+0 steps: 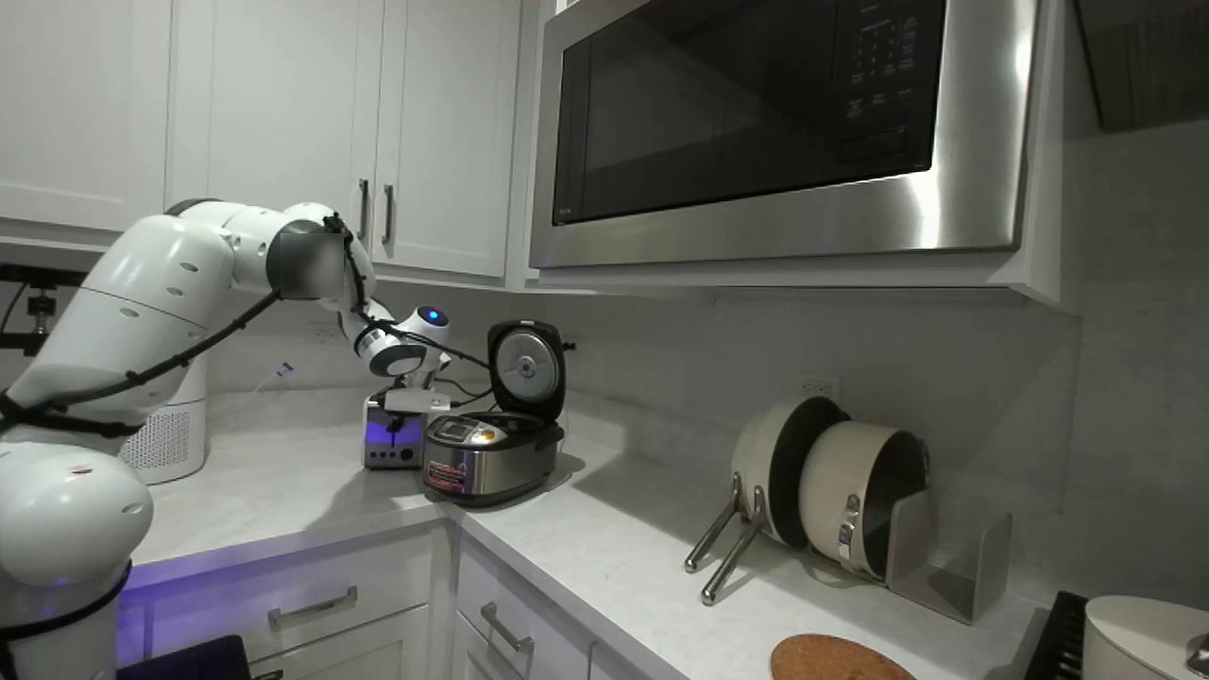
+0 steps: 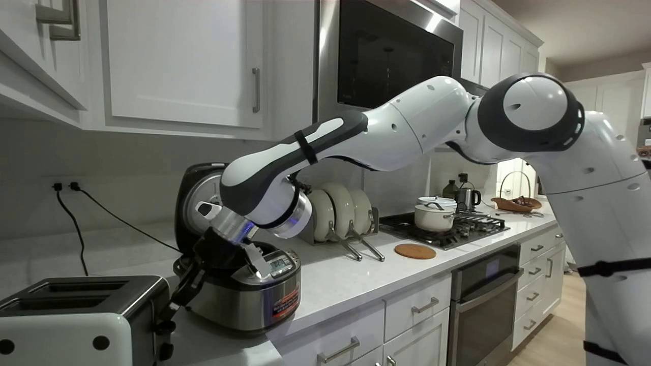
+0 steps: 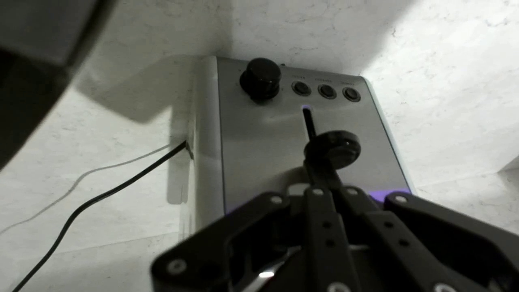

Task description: Push the lever on the bread toaster down

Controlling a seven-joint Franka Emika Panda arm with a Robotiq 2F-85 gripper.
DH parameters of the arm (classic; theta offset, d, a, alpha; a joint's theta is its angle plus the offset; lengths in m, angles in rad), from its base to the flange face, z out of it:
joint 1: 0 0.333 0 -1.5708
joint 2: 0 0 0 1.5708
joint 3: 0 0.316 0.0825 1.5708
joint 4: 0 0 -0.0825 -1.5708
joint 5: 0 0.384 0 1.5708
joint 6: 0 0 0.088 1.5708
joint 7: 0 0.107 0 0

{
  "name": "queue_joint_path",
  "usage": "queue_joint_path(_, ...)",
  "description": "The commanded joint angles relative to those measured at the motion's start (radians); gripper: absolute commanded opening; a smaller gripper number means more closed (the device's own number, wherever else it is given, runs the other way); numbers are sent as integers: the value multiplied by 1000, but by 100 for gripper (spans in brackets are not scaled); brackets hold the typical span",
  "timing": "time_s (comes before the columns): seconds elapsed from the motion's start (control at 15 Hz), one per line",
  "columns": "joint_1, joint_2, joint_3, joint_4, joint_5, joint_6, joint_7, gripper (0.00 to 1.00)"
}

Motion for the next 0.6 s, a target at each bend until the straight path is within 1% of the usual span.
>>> queue_joint_path(0.0, -23, 39, 31, 36, -51, -19, 52, 0)
queue_joint_path(0.53, -34, 62, 50, 43, -119, -25, 100, 0)
